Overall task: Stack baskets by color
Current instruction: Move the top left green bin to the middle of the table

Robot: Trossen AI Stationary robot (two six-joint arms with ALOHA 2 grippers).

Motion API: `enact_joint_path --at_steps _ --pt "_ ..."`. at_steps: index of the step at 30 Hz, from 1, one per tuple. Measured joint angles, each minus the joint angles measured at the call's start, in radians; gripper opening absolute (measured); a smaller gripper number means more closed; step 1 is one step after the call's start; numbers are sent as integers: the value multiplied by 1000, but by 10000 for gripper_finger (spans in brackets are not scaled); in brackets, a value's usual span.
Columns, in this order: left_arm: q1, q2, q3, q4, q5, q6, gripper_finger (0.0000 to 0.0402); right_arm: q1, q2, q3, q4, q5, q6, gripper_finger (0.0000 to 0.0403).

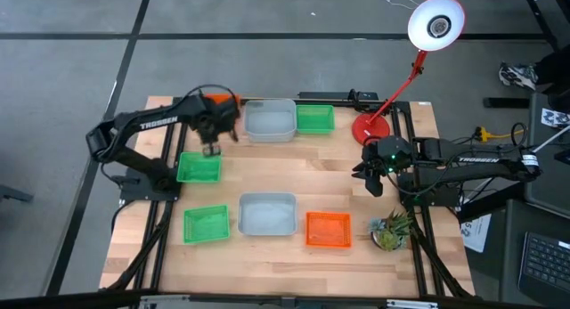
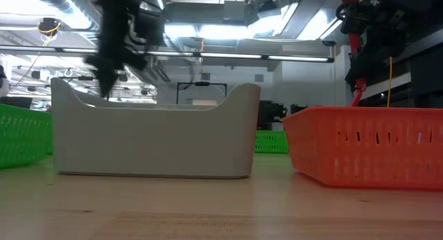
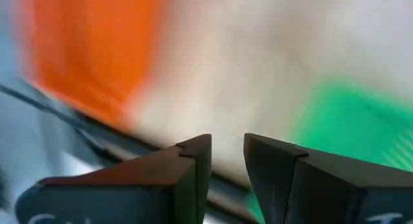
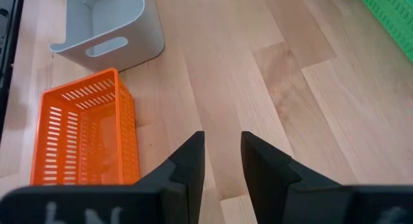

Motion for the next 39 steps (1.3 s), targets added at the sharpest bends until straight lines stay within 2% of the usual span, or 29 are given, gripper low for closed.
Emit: enact_joint_path --at_steps 2,4,8,10,13,16,20,22,23,25,28,30,33,36,39 --pt "-54 0 -7 -147 52 -128 78 0 0 0 0 0 0 100" --pt "-111 0 -30 -190 70 -200 73 0 0 0 0 0 0 100" --pt "-205 9 -113 -157 160 -225 67 0 0 0 0 0 1 100" --pt "-241 18 -173 -93 169 -225 63 0 0 0 0 0 3 100" --pt "-267 26 -260 100 174 -208 59 0 0 0 0 0 0 100" --pt "-293 26 -287 447 196 -176 55 0 0 0 0 0 2 100" --pt "-359 25 -211 928 209 -25 45 0 0 0 0 0 3 100" --pt "-398 22 -149 1061 215 54 39 0 0 0 0 0 24 100" --pt "-416 22 -113 1064 216 73 37 0 0 0 0 0 36 100" --pt "-448 22 -37 958 209 79 33 0 0 0 -2 -1 58 100" --pt "-483 23 73 648 135 29 29 0 0 0 -13 -18 62 100" --pt "-496 23 119 422 118 -71 26 0 0 0 -13 -23 51 100" --pt "-507 24 127 184 125 -266 21 0 0 0 -13 -24 51 100" --pt "-521 24 104 54 107 -397 17 0 0 0 -13 -24 50 100" --pt "-530 38 36 45 153 -407 11 0 0 0 -13 -24 50 100"
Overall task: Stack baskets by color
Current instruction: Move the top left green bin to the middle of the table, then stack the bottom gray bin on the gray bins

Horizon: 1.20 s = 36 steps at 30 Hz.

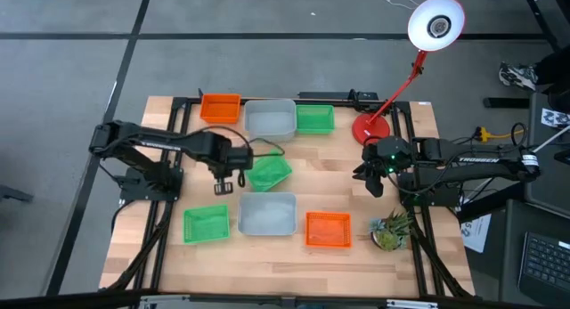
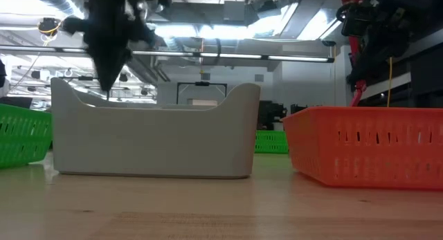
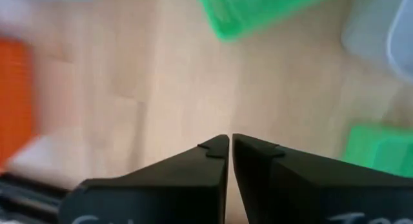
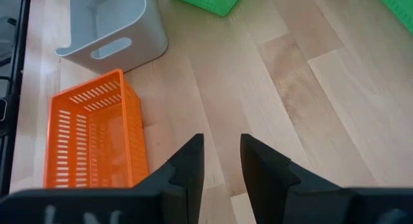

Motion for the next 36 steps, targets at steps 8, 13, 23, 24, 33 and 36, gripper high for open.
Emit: enact_joint_path --at_steps 8,13,23,24,33,36 --pt "9 83 -195 527 -65 247 1 0 0 0 -4 0 1 100" --pt "45 170 -190 961 -84 429 0 0 0 0 -4 0 4 100" --pt "-23 132 2 599 -59 300 1 0 0 0 -8 0 1 100" --pt "-36 131 6 591 -33 277 2 0 0 0 -8 0 1 100" --pt "-98 142 10 655 -13 228 47 0 0 0 -17 0 -2 100" --pt "-97 142 10 659 -68 228 77 0 0 0 -20 0 -2 100"
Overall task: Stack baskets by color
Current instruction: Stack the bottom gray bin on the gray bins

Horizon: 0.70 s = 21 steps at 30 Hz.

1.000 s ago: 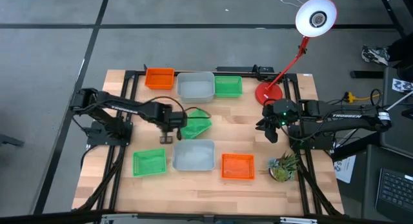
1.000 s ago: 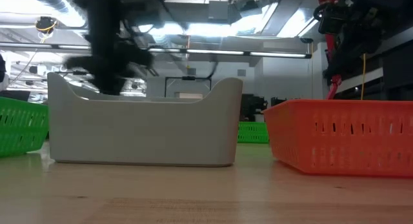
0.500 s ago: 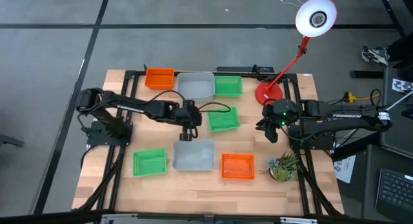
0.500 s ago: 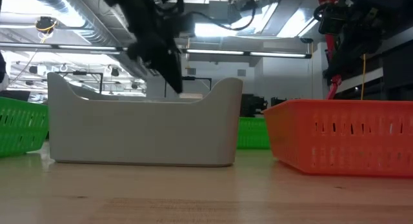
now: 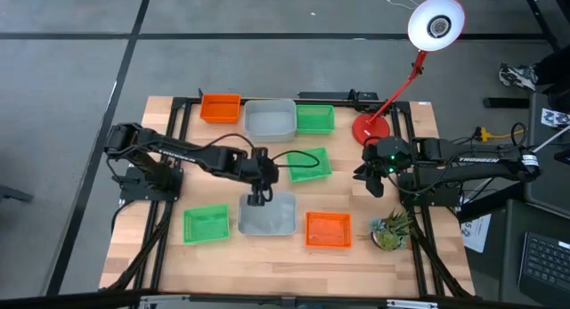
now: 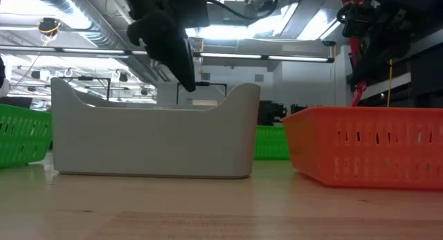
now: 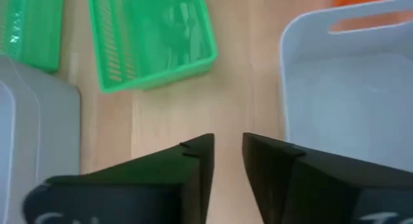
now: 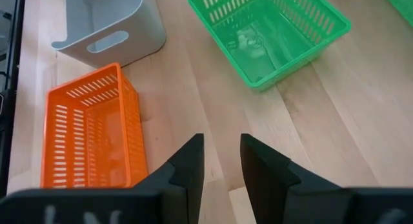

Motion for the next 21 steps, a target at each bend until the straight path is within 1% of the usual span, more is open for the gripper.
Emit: enact_joint_path --at_steps 4,8,14,18,21 --pt "0 0 0 27 15 -3 106 0 0 0 -5 0 3 100" --pt "-5 6 0 25 27 -23 120 0 0 0 -20 0 0 100" --pt "-5 45 -1 23 43 -47 124 0 0 0 -35 0 -23 100" --pt "-4 72 -1 34 118 -87 124 0 0 0 -37 0 -23 100" --pt "-10 81 0 52 137 -101 124 0 0 0 -39 0 -25 100"
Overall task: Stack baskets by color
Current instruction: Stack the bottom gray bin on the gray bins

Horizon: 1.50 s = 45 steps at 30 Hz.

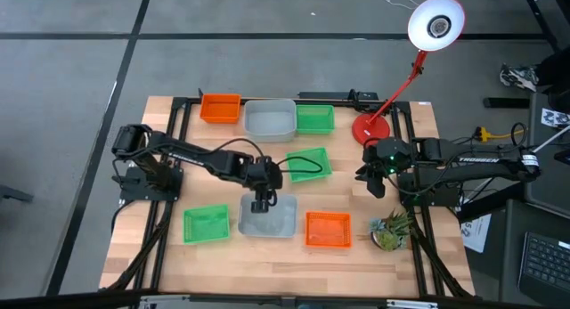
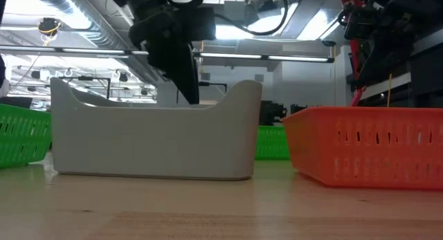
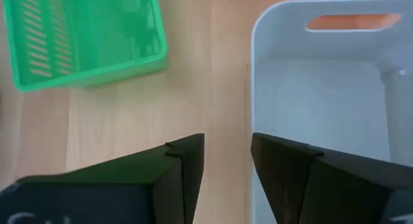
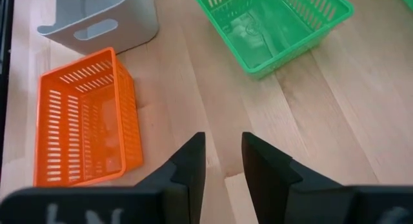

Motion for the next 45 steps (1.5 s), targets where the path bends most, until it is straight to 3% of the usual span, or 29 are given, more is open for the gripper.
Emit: enact_joint_path --at_steps 11,17,20,30,33,37,41,45 --pt "-1 0 0 14 9 1 124 0 0 0 -1 0 0 100" --pt "-3 0 0 40 90 -4 124 0 0 0 -1 0 0 100" --pt "-14 3 0 18 82 -5 124 0 0 0 0 0 0 100" --pt "-41 147 -1 22 53 -6 123 0 0 0 -1 0 2 100" --pt "-46 165 -1 20 55 2 98 0 0 0 -3 0 2 100" --pt "-45 168 -1 18 58 9 15 0 0 0 -6 0 1 100" --pt "-42 121 1 1 59 15 2 0 0 0 -8 0 0 100" --pt "-29 30 52 -126 24 54 1 0 0 0 -17 0 0 100"
